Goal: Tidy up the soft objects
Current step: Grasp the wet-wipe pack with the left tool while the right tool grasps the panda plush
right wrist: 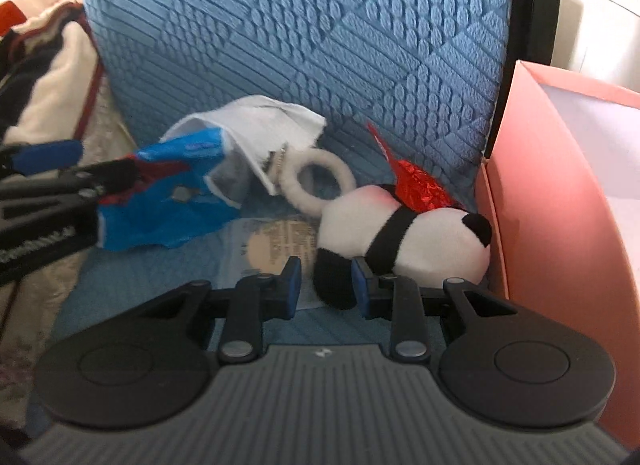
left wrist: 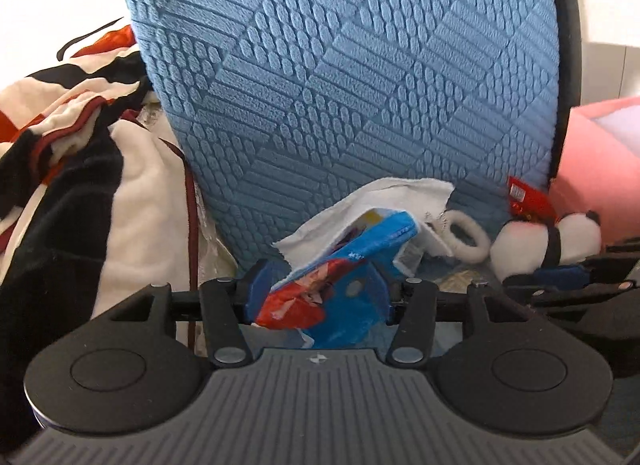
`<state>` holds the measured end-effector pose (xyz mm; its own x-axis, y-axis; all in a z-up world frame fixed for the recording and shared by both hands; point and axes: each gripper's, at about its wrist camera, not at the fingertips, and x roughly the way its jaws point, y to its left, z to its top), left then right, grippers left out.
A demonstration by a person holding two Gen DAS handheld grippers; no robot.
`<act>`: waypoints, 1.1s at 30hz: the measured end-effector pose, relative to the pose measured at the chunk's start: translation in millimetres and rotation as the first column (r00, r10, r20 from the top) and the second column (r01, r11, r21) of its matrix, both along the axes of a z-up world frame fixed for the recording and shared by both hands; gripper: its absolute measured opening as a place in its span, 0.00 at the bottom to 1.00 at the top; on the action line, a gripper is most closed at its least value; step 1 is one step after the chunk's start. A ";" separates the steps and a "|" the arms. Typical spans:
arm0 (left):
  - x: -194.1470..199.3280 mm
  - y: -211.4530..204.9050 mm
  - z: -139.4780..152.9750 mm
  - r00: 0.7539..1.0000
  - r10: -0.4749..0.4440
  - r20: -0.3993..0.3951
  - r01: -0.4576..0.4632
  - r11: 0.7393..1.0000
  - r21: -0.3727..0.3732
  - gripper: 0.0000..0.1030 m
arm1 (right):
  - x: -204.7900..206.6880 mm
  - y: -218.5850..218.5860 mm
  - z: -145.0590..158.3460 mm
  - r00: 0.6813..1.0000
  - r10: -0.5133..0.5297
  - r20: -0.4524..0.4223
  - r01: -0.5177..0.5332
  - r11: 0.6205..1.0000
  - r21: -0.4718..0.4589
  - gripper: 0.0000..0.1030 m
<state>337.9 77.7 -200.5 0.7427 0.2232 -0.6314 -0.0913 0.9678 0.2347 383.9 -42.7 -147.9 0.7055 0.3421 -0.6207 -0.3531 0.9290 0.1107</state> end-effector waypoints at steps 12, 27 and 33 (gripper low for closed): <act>26.2 10.9 -24.5 0.991 0.062 -0.119 -0.058 0.998 0.035 0.61 | 13.0 8.6 -3.3 0.998 0.025 -0.053 -0.028 0.999 -0.046 0.29; 26.0 32.6 -35.1 0.980 0.136 -0.144 -0.147 0.987 -0.065 0.47 | 17.2 10.1 -12.1 0.997 -0.007 -0.073 0.003 0.999 -0.054 0.25; 15.8 33.9 -28.4 0.979 0.156 -0.130 -0.175 0.973 -0.149 0.36 | 10.0 4.4 -3.2 0.999 0.002 -0.044 -0.005 0.999 -0.048 0.23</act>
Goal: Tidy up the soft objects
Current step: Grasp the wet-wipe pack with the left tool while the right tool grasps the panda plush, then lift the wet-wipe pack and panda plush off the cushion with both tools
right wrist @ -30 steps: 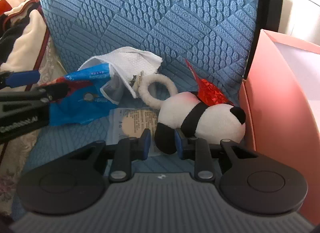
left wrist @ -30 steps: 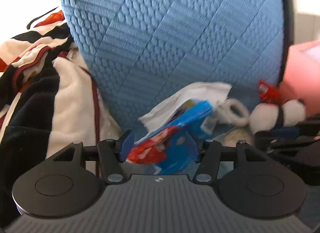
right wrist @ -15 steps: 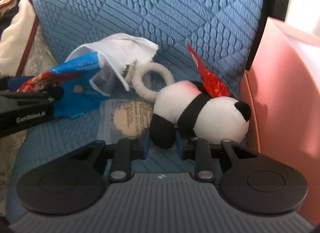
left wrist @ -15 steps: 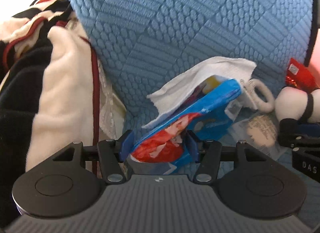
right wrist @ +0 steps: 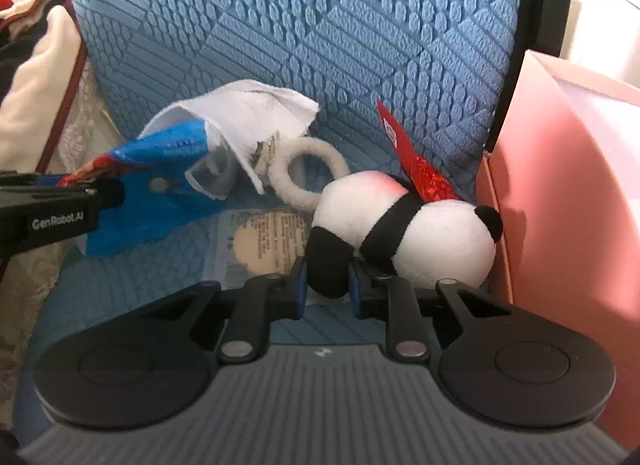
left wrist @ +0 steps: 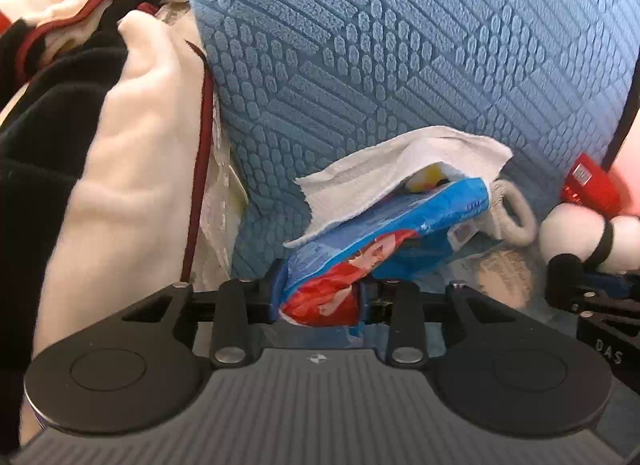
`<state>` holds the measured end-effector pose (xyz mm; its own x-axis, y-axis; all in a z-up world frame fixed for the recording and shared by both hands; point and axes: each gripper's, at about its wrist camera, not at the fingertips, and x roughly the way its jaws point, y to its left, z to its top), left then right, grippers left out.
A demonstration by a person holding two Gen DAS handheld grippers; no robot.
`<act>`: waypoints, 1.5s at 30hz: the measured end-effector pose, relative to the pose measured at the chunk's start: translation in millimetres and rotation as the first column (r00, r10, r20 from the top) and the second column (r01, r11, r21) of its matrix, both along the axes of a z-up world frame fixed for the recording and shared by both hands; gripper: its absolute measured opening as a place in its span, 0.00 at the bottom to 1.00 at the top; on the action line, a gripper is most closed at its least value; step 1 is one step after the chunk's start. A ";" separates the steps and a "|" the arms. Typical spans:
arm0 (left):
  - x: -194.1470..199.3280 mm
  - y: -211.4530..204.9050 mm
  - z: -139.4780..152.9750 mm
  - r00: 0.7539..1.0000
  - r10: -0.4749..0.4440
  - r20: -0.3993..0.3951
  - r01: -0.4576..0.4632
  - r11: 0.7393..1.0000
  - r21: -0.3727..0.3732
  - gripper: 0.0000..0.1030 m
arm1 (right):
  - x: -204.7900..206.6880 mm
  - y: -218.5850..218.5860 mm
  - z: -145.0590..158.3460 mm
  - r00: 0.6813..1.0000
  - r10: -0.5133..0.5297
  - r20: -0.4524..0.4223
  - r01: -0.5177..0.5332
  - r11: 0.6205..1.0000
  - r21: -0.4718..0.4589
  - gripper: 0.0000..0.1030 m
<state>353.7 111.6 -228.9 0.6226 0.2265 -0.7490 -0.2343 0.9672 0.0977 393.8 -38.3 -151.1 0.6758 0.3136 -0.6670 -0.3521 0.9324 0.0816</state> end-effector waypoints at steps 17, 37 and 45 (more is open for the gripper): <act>-68.3 -21.6 20.7 0.995 0.050 0.087 -0.029 0.974 -0.227 0.32 | -53.2 -26.2 26.5 0.995 0.082 0.063 -0.084 0.996 0.015 0.23; -139.1 -44.2 20.4 0.990 0.112 0.082 -0.081 0.946 -0.314 0.32 | -124.8 -52.2 33.5 0.989 0.120 0.085 -0.123 0.992 0.034 0.23; -158.1 -50.4 18.1 0.989 0.127 0.073 -0.096 0.939 -0.330 0.32 | -140.8 -57.1 22.9 0.990 0.135 0.047 -0.137 0.990 0.031 0.26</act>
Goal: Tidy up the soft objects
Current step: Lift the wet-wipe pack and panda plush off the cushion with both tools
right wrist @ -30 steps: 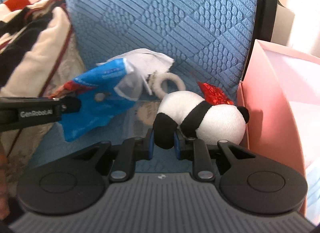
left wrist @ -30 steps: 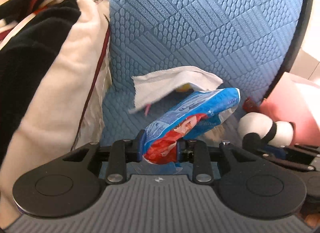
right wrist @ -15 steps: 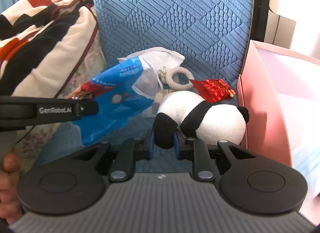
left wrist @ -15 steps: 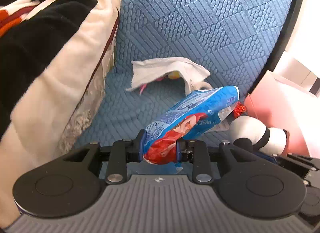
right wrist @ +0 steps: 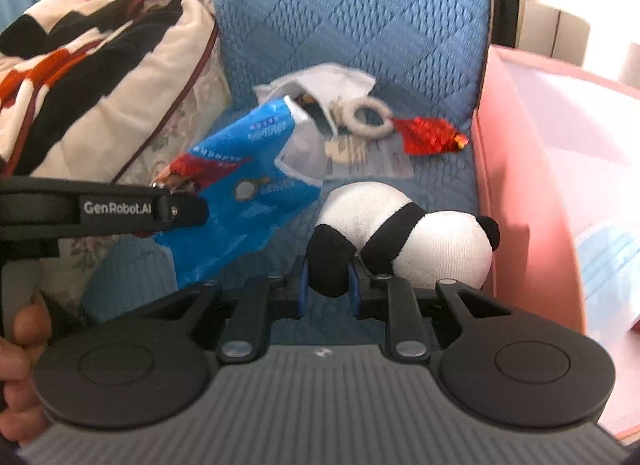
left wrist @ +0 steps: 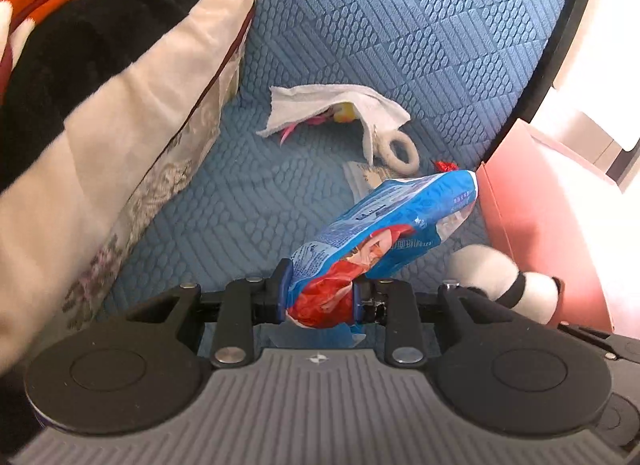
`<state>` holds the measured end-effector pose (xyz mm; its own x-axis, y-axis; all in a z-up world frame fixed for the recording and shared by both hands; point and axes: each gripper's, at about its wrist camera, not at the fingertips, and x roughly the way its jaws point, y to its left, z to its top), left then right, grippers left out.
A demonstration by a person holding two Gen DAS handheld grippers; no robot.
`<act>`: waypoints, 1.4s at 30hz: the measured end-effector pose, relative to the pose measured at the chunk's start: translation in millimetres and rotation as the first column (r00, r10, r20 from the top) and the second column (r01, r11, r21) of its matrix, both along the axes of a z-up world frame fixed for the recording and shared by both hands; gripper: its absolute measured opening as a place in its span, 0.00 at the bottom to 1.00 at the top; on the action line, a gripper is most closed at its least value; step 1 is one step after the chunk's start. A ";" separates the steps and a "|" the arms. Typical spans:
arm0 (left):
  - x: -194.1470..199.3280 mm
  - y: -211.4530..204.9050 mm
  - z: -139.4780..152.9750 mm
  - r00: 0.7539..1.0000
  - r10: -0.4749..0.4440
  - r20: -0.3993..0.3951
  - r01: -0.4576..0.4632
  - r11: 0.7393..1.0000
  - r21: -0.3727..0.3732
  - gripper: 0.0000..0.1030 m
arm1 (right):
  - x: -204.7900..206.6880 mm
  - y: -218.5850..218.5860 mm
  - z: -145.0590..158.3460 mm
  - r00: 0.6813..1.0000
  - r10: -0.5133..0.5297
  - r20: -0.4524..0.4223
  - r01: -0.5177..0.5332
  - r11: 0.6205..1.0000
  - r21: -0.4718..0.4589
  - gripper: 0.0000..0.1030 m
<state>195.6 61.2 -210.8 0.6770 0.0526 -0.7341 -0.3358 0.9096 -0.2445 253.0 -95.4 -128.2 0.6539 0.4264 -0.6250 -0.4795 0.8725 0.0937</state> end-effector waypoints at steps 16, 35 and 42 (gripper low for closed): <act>6.9 9.8 -12.1 0.999 0.041 -0.023 -0.040 0.999 0.014 0.32 | -19.2 -1.7 6.7 0.990 0.022 0.139 -0.009 0.996 -0.089 0.44; 10.5 11.1 -14.6 0.999 0.034 -0.025 -0.034 0.999 -0.003 0.32 | 10.2 19.9 -11.5 0.992 0.036 0.120 -0.004 0.965 -0.263 0.51; 10.8 10.9 -15.6 0.999 0.031 -0.022 -0.031 0.999 -0.009 0.32 | 13.7 28.8 -18.6 0.992 0.087 0.088 -0.056 0.951 -0.303 0.51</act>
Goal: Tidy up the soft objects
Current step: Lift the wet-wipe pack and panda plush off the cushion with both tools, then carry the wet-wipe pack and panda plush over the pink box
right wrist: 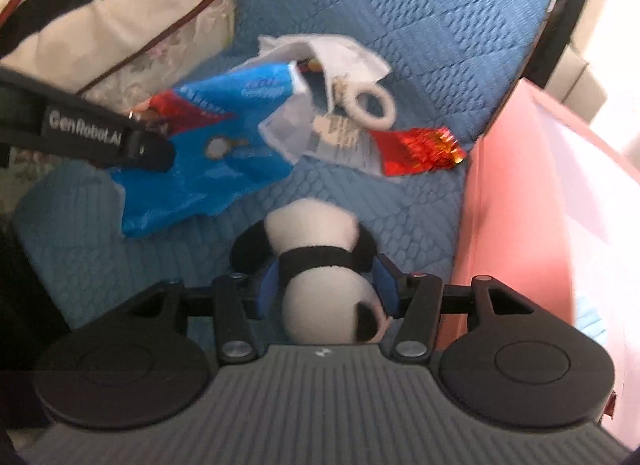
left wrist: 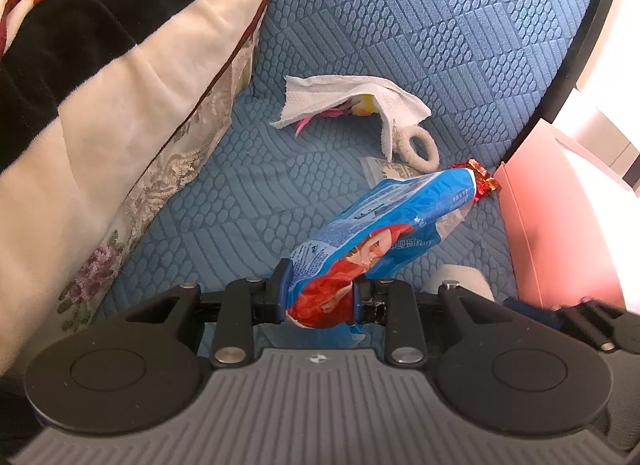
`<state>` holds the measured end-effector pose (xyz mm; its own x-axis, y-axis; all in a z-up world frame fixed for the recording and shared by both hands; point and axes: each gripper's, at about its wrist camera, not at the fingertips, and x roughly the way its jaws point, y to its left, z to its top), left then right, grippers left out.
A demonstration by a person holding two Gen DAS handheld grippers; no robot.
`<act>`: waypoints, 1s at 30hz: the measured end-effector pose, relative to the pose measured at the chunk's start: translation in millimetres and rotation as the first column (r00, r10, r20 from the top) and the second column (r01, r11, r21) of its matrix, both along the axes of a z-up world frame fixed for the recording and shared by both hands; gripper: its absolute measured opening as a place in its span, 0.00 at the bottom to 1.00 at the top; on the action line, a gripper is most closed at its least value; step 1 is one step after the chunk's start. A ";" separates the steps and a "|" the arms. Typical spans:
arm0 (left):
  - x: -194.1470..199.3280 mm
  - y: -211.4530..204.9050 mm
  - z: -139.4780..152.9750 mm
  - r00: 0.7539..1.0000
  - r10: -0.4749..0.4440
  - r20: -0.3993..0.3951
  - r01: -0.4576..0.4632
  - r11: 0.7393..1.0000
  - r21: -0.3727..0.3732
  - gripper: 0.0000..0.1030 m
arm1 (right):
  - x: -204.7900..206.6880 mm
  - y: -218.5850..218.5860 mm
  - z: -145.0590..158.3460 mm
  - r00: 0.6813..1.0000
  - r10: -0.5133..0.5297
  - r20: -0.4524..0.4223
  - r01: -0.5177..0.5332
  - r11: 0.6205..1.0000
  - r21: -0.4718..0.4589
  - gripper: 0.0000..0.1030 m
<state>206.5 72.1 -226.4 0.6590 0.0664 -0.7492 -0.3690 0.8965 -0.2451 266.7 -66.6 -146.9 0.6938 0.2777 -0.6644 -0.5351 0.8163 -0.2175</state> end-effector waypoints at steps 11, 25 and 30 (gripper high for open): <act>-0.7 1.3 1.0 1.000 0.001 0.005 0.000 1.000 -0.022 0.32 | 2.7 -8.7 4.4 0.998 -0.052 -0.019 0.053 0.994 0.095 0.45; -4.9 -7.1 31.5 0.999 -0.036 0.041 0.037 0.999 -0.015 0.32 | -16.3 -29.4 27.4 0.997 -0.077 -0.028 0.081 0.973 0.217 0.45; -10.1 -15.6 46.9 0.997 -0.060 0.042 0.061 0.998 -0.025 0.32 | -23.1 -37.8 40.2 0.995 -0.090 -0.040 0.098 0.964 0.247 0.45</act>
